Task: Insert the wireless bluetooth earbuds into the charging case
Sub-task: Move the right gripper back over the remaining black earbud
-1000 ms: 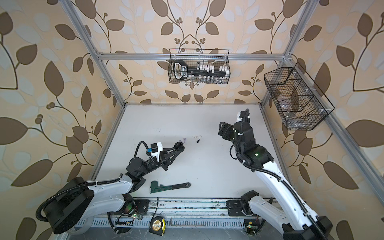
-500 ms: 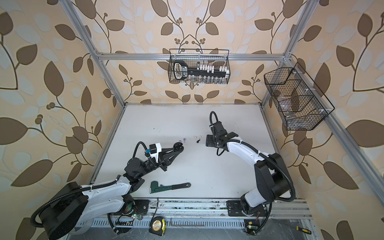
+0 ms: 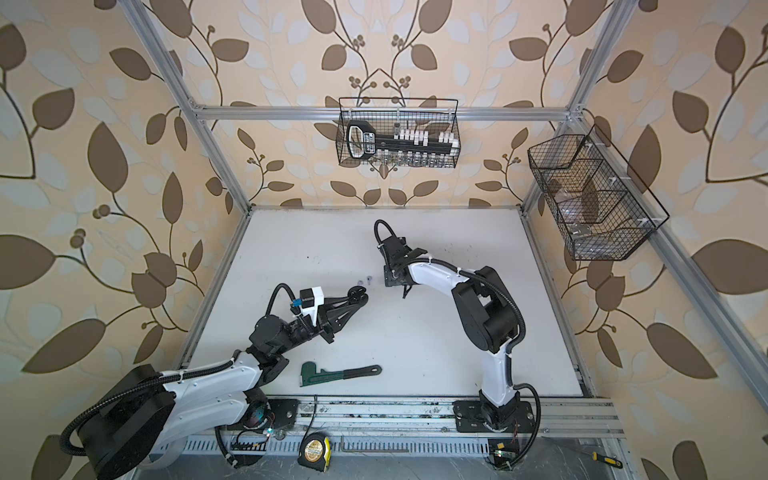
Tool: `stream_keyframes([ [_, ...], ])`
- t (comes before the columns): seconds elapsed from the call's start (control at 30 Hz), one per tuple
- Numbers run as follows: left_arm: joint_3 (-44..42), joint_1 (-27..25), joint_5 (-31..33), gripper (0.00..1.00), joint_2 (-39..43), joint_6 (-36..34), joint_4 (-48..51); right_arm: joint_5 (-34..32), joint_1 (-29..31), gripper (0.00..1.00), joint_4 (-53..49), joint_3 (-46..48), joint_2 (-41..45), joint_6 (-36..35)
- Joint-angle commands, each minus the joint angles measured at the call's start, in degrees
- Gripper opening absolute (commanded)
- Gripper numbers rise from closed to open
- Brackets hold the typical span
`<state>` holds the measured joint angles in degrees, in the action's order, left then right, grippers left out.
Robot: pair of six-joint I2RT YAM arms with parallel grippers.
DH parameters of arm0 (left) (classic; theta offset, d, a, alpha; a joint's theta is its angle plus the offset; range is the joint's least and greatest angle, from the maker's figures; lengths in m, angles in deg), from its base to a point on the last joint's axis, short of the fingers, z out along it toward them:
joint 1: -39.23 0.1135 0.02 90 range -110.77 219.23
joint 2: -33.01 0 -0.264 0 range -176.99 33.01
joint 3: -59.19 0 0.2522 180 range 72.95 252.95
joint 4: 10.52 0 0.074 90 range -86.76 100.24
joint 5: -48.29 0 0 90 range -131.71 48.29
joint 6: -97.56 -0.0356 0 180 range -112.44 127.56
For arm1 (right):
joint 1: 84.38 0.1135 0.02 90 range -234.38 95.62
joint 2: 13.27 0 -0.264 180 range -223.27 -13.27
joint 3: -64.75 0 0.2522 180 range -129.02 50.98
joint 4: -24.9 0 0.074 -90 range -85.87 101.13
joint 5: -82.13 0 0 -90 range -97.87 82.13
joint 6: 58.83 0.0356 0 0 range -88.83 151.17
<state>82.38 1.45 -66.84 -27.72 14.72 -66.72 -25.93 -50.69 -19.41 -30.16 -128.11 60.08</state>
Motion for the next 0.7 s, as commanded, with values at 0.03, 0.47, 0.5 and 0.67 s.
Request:
stream_keyframes([
  [0.03, 1.6, 0.3, -1.4, 0.00, 1.0, -1.4, -2.1, -2.4, 0.2, 0.79, -4.8, -5.6, -4.3, 0.1],
  [0.47, 1.1, 0.3, -1.2, 0.00, 4.2, -2.1, -0.5, 0.8, -1.3, 0.70, -2.2, 1.5, -1.5, 2.2],
  [0.5, 1.0, 0.3, -1.2, 0.00, 4.4, -2.1, -0.5, 2.1, -1.2, 0.67, -0.9, 5.5, 1.3, 3.1],
  [0.67, 1.0, 0.3, -1.2, 0.00, 5.0, -2.3, -0.1, 2.8, -0.8, 0.64, 0.6, 9.7, 5.1, 4.3],
])
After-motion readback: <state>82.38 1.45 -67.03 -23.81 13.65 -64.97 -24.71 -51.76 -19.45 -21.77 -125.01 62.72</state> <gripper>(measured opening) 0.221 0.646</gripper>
